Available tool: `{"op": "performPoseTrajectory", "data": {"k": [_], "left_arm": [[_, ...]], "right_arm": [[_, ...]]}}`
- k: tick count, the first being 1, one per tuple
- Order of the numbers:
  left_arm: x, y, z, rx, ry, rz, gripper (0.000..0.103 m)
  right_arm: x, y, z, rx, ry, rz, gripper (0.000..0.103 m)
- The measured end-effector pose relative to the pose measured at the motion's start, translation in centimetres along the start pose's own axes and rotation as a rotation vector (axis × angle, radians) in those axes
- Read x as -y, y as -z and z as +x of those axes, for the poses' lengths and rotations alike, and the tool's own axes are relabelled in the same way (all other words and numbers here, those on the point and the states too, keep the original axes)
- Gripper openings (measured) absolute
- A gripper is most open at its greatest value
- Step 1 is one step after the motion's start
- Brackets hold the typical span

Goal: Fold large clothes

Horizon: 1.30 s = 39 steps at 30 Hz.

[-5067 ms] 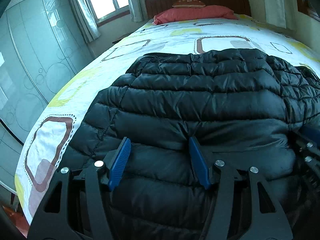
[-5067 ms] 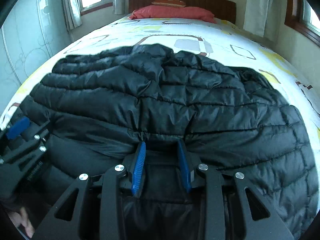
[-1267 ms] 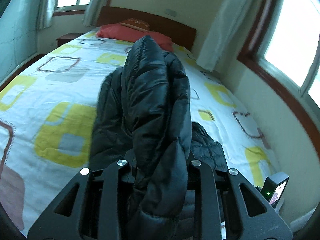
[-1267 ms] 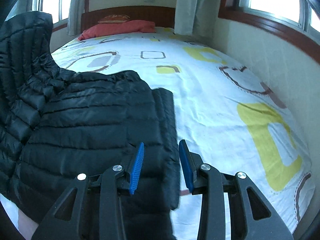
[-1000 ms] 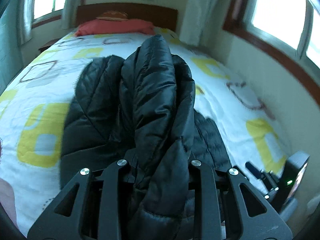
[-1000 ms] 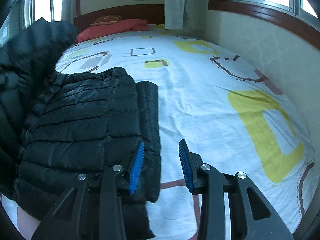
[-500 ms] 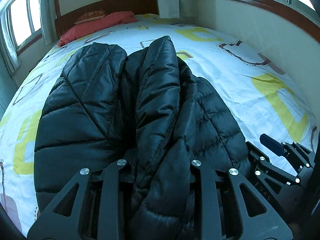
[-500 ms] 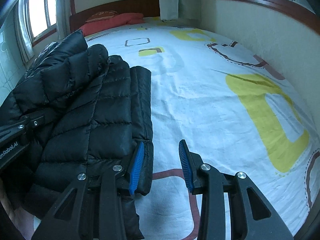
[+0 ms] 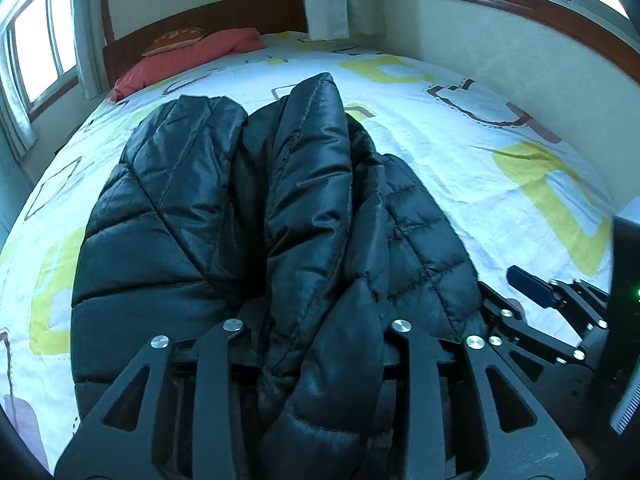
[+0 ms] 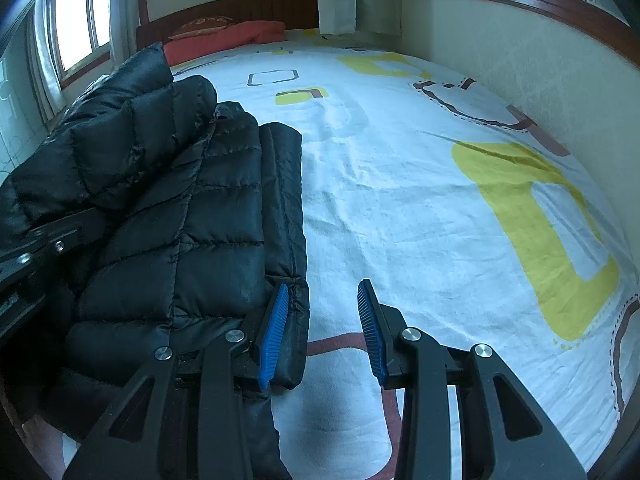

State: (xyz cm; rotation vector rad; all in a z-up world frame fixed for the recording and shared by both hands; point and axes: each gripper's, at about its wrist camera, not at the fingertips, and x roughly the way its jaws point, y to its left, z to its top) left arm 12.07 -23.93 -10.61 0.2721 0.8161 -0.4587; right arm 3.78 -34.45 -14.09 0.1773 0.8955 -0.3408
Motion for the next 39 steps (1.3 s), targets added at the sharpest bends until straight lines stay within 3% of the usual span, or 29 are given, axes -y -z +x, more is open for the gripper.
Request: {"op": "performPoseTrajectory", "data": {"k": [5, 10, 15, 16, 17, 21, 24, 26, 29, 34, 39], "left_arm": [[0.8, 0.0, -2.6, 0.032, 0.071, 0.002, 0.057], [0.7, 0.2, -6.2, 0.071, 0.13, -0.008, 0.06], [-1.5, 1.3, -10.5, 0.136, 0.214, -0.077, 0.061], [-2.2, 1.6, -11.3, 0.156, 0.225, -0.101, 0.066], [-3.5, 2.0, -12.3, 0.183, 0.228, -0.142, 0.071], [-8.9, 3.7, -13.4, 0.25, 0.249, -0.35, 0.076], [-14.4, 5.3, -12.1, 0.264, 0.247, -0.574, 0.078], [-18.0, 6.8, -10.0, 0.241, 0.288, -0.744, 0.079], [-21.8, 9.1, -6.5, 0.184, 0.351, -0.948, 0.079], [-24.2, 11.2, -2.5, 0.165, 0.458, -1.119, 0.082], [-24.2, 10.6, 0.2, 0.134, 0.508, -1.127, 0.086]], "right_arm": [[0.3, -0.1, 0.1, -0.007, -0.004, 0.011, 0.037], [0.8, 0.0, -0.1, -0.013, 0.001, 0.029, 0.037], [1.3, 0.1, -1.2, -0.005, 0.009, 0.056, 0.037], [1.4, 0.1, -1.6, 0.001, 0.007, 0.065, 0.037], [1.5, 0.1, -2.0, 0.005, 0.005, 0.071, 0.037], [1.9, -0.3, -3.4, 0.024, -0.028, 0.11, 0.037], [2.0, -0.9, -4.5, 0.039, -0.093, 0.165, 0.038], [2.1, -1.4, -5.1, 0.06, -0.167, 0.216, 0.054], [1.8, -2.3, -5.9, 0.091, -0.315, 0.3, 0.061], [0.3, -4.0, -5.0, 0.07, -0.509, 0.395, 0.072], [-2.8, -5.7, -1.1, -0.062, -0.608, 0.42, 0.072]]}}
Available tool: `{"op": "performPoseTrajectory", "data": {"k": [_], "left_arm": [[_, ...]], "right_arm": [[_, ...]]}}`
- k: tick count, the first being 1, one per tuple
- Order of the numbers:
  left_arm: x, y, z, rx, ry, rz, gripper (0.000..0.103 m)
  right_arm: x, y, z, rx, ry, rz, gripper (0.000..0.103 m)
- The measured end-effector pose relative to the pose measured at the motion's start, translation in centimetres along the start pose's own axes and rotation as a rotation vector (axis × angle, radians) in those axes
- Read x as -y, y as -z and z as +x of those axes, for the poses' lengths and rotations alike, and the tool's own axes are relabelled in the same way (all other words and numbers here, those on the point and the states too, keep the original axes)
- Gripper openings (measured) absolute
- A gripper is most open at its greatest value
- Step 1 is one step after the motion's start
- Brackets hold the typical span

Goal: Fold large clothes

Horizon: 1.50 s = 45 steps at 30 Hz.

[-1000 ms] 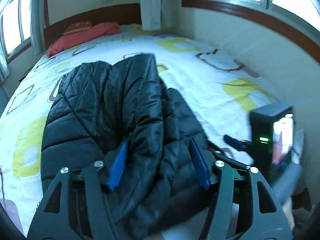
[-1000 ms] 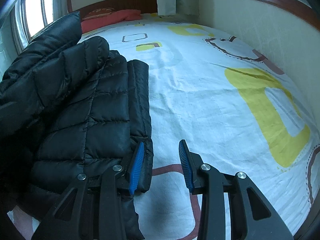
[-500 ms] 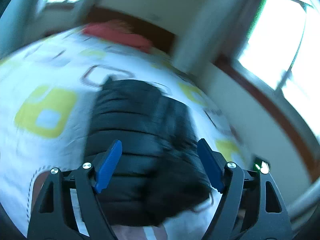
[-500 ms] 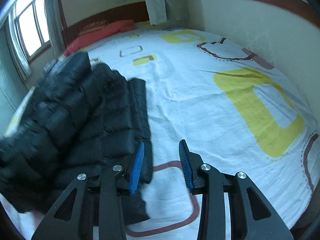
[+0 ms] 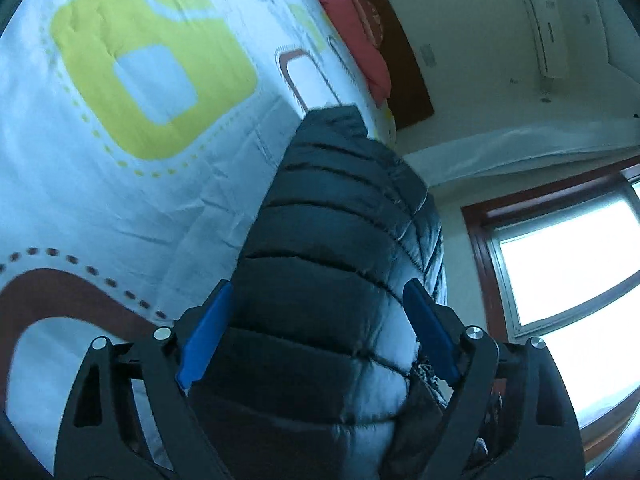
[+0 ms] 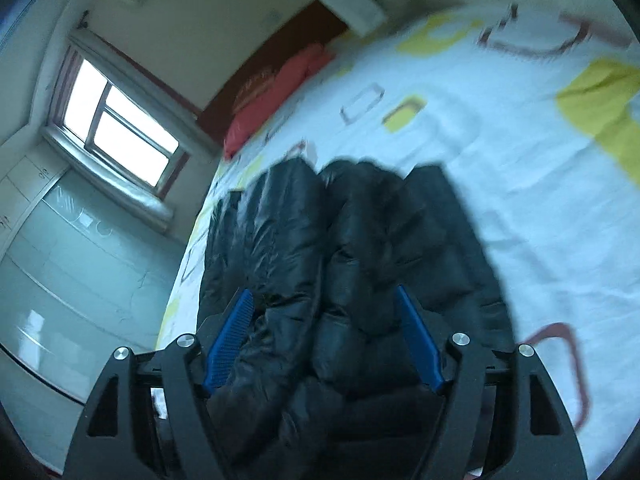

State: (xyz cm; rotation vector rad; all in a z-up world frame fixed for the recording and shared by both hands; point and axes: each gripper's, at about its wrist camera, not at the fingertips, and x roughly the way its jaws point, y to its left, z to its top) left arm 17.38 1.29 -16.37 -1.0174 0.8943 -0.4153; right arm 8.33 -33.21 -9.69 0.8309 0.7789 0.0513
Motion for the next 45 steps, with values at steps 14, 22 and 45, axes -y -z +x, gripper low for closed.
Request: {"op": "performPoseTrajectory", "data": {"k": [14, 22, 45], "left_arm": [[2.4, 1.9, 1.0, -0.04, 0.015, 0.1, 0.089], [0.7, 3.9, 3.3, -0.122, -0.025, 0.083, 0.089], [1.3, 7.1, 2.1, -0.101, -0.157, 0.254, 0.067]], "right_arm": [[6.0, -1.2, 0.3, 0.001, 0.018, 0.058, 0.018], [7.6, -1.5, 0.2, -0.047, -0.058, 0.114, 0.031], [8.0, 6.1, -2.4, -0.105, 0.029, 0.062, 0.024]]}}
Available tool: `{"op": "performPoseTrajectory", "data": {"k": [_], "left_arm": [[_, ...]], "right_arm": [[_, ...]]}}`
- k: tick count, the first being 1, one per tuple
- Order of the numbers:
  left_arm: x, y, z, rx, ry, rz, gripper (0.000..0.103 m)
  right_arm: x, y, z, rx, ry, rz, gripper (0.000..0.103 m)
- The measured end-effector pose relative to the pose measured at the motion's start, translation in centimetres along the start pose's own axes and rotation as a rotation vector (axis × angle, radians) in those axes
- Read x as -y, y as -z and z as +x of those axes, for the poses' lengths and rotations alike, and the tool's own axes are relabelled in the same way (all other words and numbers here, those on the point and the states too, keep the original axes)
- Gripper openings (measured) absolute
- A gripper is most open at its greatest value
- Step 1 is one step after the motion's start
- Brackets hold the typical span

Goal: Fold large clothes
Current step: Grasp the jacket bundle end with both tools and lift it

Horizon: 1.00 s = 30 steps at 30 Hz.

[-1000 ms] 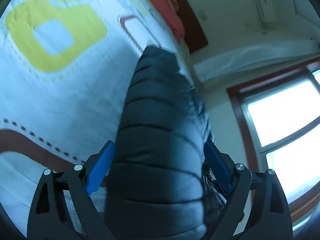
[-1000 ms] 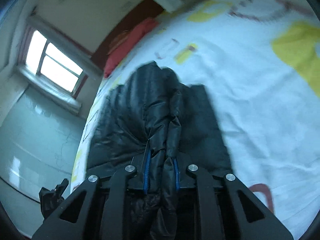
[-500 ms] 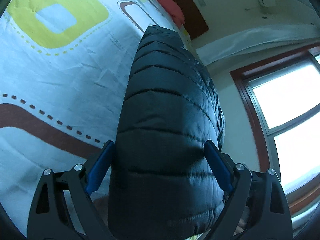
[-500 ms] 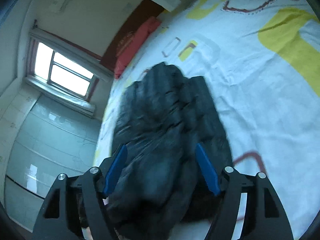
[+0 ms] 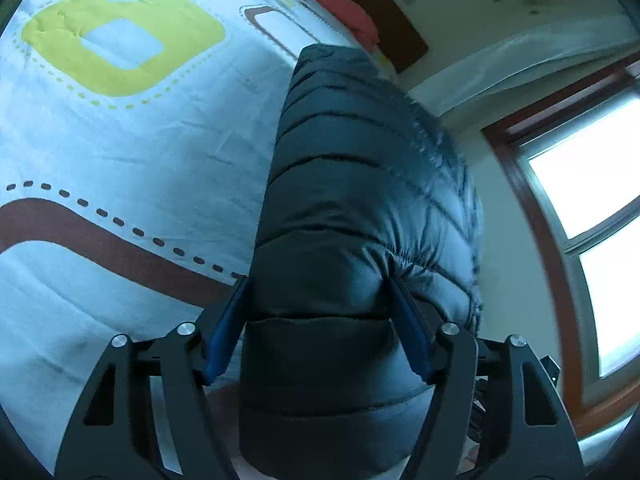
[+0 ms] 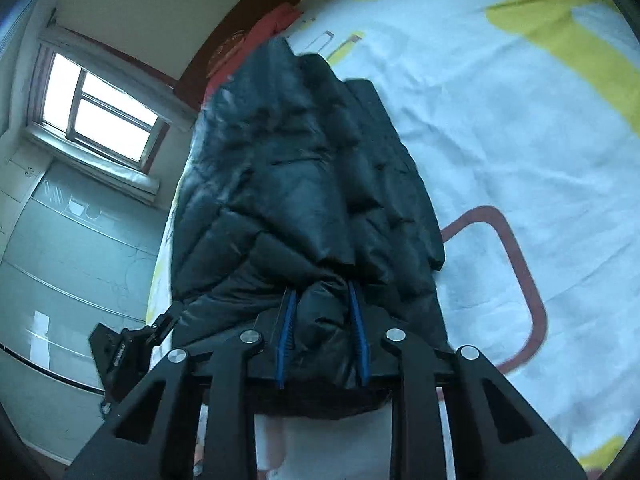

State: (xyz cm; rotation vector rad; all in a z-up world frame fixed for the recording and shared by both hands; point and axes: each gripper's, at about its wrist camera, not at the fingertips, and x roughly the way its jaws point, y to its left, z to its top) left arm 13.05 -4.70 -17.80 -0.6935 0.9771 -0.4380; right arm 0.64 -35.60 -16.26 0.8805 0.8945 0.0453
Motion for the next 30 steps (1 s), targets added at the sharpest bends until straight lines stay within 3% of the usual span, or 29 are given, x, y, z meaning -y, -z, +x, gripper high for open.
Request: {"op": "performPoseTrajectory", "data": {"k": [5, 9, 12, 14, 17, 20, 26, 30], "left_arm": [[-0.4, 0.1, 1.0, -0.026, -0.014, 0.006, 0.066], [-1.2, -0.3, 0.2, -0.048, 0.046, -0.019, 0.069], [-1.7, -0.8, -1.5, -0.033, 0.052, -0.028, 0.078], [-1.9, -1.4, -2.9, 0.01, 0.057, -0.023, 0.085], [-2.2, -2.6, -4.3, 0.054, 0.066, -0.037, 0.092], [-2.1, -4.5, -4.1, 0.061, 0.089, -0.06, 0.092], [-1.2, -8.0, 0.2, 0.003, 0.096, -0.126, 0.092], [0.5, -9.8, 2.6, 0.005, 0.062, -0.093, 0.092]], "right_arm": [[2.2, 0.4, 0.4, 0.009, -0.087, 0.057, 0.022], [2.7, 0.6, -0.4, 0.005, -0.13, 0.046, 0.03], [1.8, 0.7, -2.3, -0.002, -0.106, 0.009, 0.049], [1.0, 0.4, -3.8, 0.015, -0.062, 0.001, 0.072], [0.2, -0.9, -6.3, 0.066, -0.049, -0.006, 0.073], [-0.9, -3.0, -6.9, 0.114, -0.055, -0.023, 0.073], [-3.0, -9.7, -2.6, 0.146, -0.063, -0.035, 0.073], [-4.2, -12.7, 0.8, 0.147, -0.039, -0.042, 0.072]]}}
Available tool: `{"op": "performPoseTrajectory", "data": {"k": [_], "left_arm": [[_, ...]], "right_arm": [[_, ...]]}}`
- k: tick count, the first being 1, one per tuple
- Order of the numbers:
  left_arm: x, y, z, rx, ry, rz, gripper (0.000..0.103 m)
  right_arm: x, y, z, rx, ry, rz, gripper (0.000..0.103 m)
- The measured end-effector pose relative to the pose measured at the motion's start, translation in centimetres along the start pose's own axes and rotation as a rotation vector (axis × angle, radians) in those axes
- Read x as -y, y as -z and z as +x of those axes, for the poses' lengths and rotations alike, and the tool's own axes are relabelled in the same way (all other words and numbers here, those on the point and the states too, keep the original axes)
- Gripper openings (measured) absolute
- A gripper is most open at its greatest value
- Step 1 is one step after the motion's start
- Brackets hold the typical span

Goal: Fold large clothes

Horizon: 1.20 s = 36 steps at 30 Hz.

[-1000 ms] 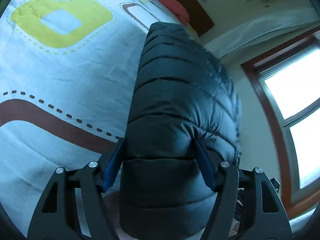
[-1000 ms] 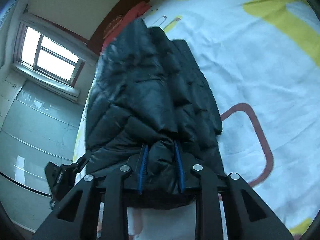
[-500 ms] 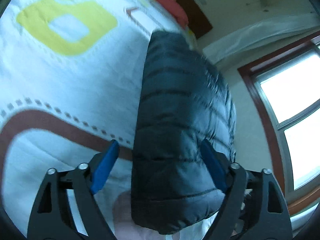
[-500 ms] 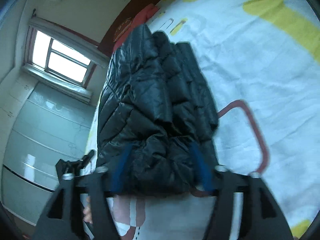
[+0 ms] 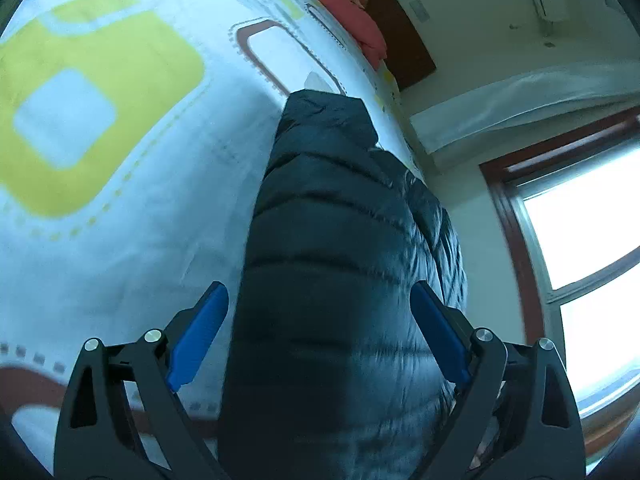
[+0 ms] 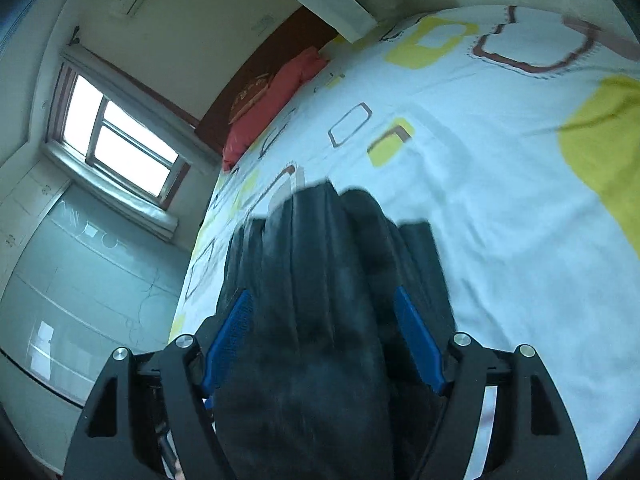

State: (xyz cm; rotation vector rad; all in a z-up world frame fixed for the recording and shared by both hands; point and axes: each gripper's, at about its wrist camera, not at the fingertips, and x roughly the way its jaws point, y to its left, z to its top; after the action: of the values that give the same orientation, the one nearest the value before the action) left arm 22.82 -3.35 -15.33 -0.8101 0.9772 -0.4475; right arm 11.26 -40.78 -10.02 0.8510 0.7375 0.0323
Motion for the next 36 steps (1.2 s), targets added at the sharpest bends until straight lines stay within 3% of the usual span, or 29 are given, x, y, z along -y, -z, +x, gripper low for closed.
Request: {"op": "performPoseTrajectory", "data": {"k": [1, 2, 4, 10, 18, 22, 25, 26, 30, 36], "left_arm": [[0.2, -0.2, 0.4, -0.001, -0.011, 0.004, 0.092], [0.5, -0.4, 0.9, -0.004, -0.03, 0.007, 0.087], [0.6, -0.4, 2.4, -0.025, -0.07, 0.006, 0.08], [0.3, -0.1, 5.2, -0.035, -0.151, 0.03, 0.08], [-1.0, 0.0, 6.4, -0.055, -0.119, -0.012, 0.086], [-1.7, -0.4, 5.3, -0.069, -0.049, -0.065, 0.086], [-2.3, -0.6, 3.6, -0.047, -0.039, -0.117, 0.091], [-2.6, -0.5, 3.0, -0.032, -0.03, -0.133, 0.093], [-3.4, -0.1, 3.0, -0.059, -0.015, -0.157, 0.096], [-3.4, 0.1, 3.9, -0.079, 0.022, -0.149, 0.097]], "right_arm": [[0.0, -0.2, 0.7, -0.005, 0.014, -0.007, 0.064], [0.1, -0.3, 1.8, -0.028, 0.042, -0.011, 0.046], [1.4, -0.1, 3.7, -0.077, 0.059, 0.03, 0.033], [4.9, 1.6, 5.2, -0.056, -0.002, 0.112, 0.027], [5.3, 2.7, 5.0, -0.025, -0.02, 0.116, 0.027], [4.2, 2.5, 3.2, -0.006, -0.007, 0.092, 0.036], [3.6, 2.7, 1.0, 0.047, -0.008, 0.082, 0.072], [3.5, 3.0, 0.4, 0.058, 0.027, 0.068, 0.078], [5.0, 3.5, 1.0, 0.007, 0.088, 0.069, 0.078], [8.3, 4.4, 2.6, -0.065, -0.084, 0.22, 0.081]]}}
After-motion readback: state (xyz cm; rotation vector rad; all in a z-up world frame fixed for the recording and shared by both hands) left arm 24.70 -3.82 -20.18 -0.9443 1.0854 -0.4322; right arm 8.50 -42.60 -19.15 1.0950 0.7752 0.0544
